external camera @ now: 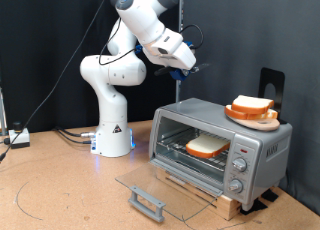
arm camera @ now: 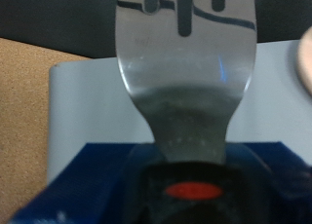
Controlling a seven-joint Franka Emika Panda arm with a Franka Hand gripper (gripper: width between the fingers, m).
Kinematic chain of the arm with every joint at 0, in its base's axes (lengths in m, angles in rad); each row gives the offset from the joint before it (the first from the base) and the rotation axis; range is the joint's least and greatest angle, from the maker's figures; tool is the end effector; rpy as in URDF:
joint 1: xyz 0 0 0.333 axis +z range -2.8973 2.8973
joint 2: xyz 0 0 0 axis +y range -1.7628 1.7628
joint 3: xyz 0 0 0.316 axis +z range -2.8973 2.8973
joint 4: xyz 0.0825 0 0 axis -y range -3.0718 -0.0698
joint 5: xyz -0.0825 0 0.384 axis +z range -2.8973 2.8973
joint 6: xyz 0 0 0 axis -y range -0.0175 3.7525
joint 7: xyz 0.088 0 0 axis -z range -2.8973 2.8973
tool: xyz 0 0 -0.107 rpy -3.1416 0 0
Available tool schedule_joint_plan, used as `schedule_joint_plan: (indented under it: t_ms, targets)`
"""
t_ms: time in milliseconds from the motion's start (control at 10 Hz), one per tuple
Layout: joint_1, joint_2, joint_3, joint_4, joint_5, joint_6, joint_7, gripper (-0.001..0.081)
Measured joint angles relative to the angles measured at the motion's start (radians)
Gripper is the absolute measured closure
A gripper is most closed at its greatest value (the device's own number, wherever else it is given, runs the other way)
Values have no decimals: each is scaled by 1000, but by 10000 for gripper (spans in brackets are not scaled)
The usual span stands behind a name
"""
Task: Make a piece of toast with the oven
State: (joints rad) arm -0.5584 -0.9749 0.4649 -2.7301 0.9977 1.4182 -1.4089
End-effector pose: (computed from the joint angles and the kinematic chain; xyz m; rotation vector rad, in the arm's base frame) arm 0.2779 0.0803 0.4511 -2.1490 -1.1932 -0.3183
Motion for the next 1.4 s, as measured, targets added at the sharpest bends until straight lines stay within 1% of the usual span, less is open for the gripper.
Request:
schedule_joint_plan:
  t_ms: [200, 400, 500, 600, 700, 900, 1200, 1300, 1400]
  targets:
    - [28, -86, 54, -77, 66, 22, 51, 395]
    - [61, -155, 145, -136, 189, 91, 94, 395]
    - [74, -174, 199, -147, 255, 132, 113, 395]
    - [77, -180, 247, -148, 309, 168, 125, 395]
    - [76, -179, 285, -147, 349, 195, 133, 395]
    - [63, -170, 336, -145, 379, 219, 152, 395]
    - [21, -142, 369, -144, 382, 220, 150, 395]
    - [10, -132, 371, -143, 387, 220, 142, 305]
    - [-1, -124, 369, -140, 394, 220, 129, 305]
